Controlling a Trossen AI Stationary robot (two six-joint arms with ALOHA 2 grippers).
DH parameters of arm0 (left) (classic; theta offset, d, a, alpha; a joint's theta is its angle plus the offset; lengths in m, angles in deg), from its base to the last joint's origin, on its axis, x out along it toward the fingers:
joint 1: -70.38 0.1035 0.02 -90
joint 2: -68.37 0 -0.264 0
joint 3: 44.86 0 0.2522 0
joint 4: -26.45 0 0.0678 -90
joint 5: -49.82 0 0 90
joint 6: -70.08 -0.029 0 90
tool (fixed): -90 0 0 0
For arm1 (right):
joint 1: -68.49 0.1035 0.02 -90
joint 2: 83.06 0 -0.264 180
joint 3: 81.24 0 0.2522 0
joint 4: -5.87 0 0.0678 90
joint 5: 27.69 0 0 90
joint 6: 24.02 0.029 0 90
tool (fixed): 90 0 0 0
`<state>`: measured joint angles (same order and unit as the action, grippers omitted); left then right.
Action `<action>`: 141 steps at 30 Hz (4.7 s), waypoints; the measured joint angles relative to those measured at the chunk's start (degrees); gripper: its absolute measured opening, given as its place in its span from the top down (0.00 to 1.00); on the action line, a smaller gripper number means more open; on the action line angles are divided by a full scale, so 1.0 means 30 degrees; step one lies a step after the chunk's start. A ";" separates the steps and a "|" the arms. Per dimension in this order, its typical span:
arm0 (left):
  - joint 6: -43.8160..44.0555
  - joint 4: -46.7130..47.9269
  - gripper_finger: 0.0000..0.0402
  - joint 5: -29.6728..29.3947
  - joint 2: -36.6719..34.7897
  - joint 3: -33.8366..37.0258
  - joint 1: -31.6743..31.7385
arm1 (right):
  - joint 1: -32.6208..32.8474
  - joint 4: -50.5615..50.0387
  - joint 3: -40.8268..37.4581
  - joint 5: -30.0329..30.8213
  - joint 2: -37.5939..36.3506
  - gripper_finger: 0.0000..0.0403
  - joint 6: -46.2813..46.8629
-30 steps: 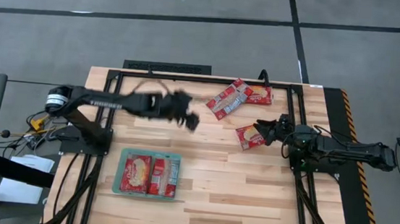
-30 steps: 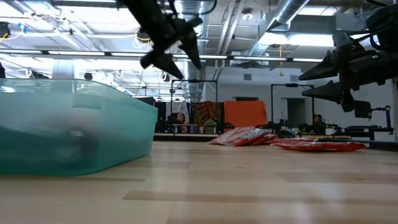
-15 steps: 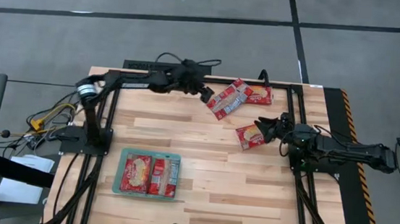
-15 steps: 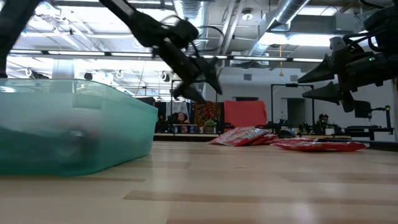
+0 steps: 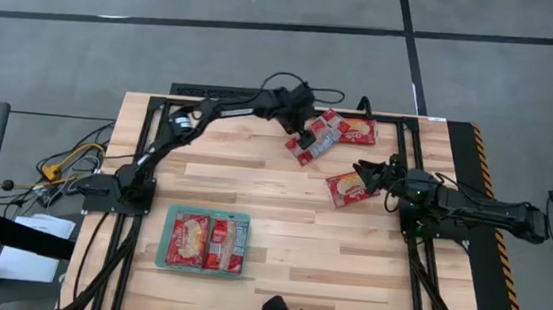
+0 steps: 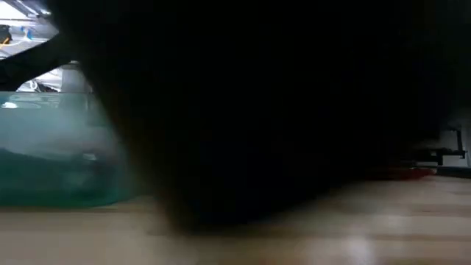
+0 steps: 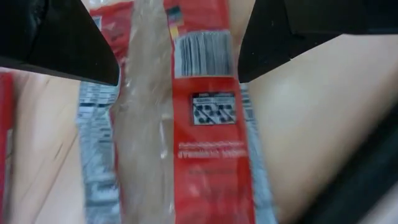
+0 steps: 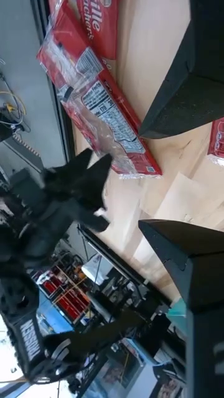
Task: Sort popcorn bags into baskets
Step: Put the red popcorn pack into the green bin
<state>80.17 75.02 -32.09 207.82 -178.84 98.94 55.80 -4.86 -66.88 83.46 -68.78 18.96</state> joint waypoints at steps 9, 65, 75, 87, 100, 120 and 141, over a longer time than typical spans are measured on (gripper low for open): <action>-0.0088 0.3805 0.32 0.0980 0.1276 -0.2573 0.0385 | -0.0100 0.0004 -0.0002 0.0096 0.0000 0.38 0.0027; 0.3879 1.6908 1.00 0.0009 -0.7783 -0.4853 -0.5047 | -0.1056 -0.0015 0.0001 -0.0058 0.0600 0.38 -0.0985; 1.2559 1.8360 1.00 -0.5021 -1.1242 -0.2538 -1.0747 | -0.1056 -0.0009 0.0001 -0.0066 0.0627 0.38 -0.0985; 2.4960 1.6897 1.00 -1.0442 -1.4775 0.6026 -1.7227 | -0.1056 -0.0015 0.0001 -0.0083 0.0627 0.38 -0.0407; 2.9532 1.4749 0.84 -1.3174 -1.5376 1.0796 -1.8606 | -0.1020 0.0080 -0.0006 -0.3054 0.0848 0.38 0.0254; 1.7058 0.3265 0.31 -0.8072 -1.6478 1.6720 -0.6645 | -0.0401 0.0197 0.0133 -0.3024 0.4035 0.38 0.0698; 1.8095 -0.9497 0.30 -0.4409 -1.6176 2.5747 -0.4271 | -0.0408 0.0211 0.0169 -0.3016 0.4131 0.38 0.0026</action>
<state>134.46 46.53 -45.32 159.30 -101.60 86.13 54.58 -4.23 -66.37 74.41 -56.39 19.04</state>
